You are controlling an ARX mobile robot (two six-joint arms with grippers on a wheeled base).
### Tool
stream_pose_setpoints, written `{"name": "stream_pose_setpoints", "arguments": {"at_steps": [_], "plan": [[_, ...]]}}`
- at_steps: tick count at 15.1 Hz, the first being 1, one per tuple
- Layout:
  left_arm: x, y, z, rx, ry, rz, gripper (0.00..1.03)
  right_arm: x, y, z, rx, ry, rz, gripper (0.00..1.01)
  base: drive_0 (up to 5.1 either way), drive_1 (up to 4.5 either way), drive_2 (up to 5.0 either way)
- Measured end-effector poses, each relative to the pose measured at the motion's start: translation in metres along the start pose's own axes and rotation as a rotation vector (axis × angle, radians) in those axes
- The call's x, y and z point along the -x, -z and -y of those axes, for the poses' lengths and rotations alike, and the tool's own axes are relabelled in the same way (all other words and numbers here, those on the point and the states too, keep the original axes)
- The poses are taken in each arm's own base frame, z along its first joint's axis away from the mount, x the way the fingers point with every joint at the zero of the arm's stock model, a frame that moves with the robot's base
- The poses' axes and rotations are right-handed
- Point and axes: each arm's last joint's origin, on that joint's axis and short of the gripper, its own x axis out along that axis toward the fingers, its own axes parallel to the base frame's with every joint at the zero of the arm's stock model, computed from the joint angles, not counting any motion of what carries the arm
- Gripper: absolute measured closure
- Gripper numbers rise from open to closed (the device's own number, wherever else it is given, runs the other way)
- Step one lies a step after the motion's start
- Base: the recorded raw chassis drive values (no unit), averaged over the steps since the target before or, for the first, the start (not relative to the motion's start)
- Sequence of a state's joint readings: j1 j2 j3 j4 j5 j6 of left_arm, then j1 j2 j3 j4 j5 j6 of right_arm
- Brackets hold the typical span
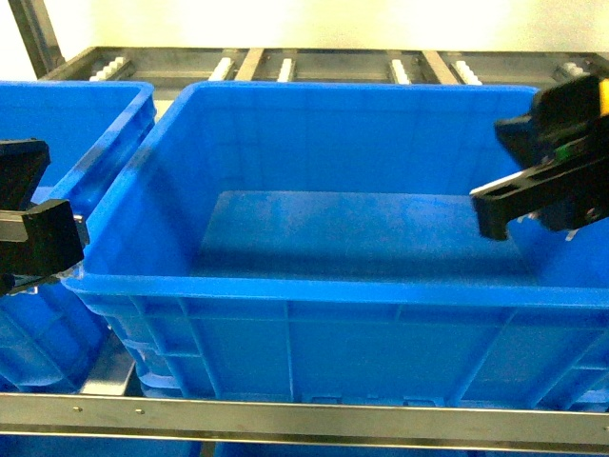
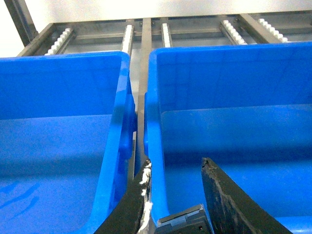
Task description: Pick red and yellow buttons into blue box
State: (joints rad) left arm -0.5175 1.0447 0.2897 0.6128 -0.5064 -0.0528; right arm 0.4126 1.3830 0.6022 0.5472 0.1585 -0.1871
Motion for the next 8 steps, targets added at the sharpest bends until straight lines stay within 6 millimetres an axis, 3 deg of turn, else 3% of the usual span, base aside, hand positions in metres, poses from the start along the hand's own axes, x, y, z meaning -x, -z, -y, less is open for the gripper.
{"name": "stream_pose_setpoints", "arguments": {"at_steps": [1, 2, 3, 7, 8], "plan": [[0.000, 0.000, 0.000, 0.000, -0.002, 0.000, 0.76, -0.013, 0.007, -0.001, 0.011, -0.004, -0.046, 0.72, 0.0, 0.00, 0.0], [0.000, 0.000, 0.000, 0.000, 0.000, 0.000, 0.76, -0.040, 0.021, 0.005, 0.040, -0.006, -0.160, 0.72, 0.0, 0.00, 0.0], [0.000, 0.000, 0.000, 0.000, -0.001, 0.000, 0.76, -0.058, 0.031, 0.021, 0.017, -0.015, -0.289, 0.72, 0.0, 0.00, 0.0], [0.000, 0.000, 0.000, 0.000, 0.000, 0.000, 0.76, -0.071, 0.033, 0.038, 0.001, 0.036, -0.311, 0.72, 0.0, 0.00, 0.0], [0.000, 0.000, 0.000, 0.000, 0.000, 0.000, 0.76, -0.072, 0.034, 0.039, 0.006, 0.044, -0.307, 0.63, 0.0, 0.00, 0.0]]}}
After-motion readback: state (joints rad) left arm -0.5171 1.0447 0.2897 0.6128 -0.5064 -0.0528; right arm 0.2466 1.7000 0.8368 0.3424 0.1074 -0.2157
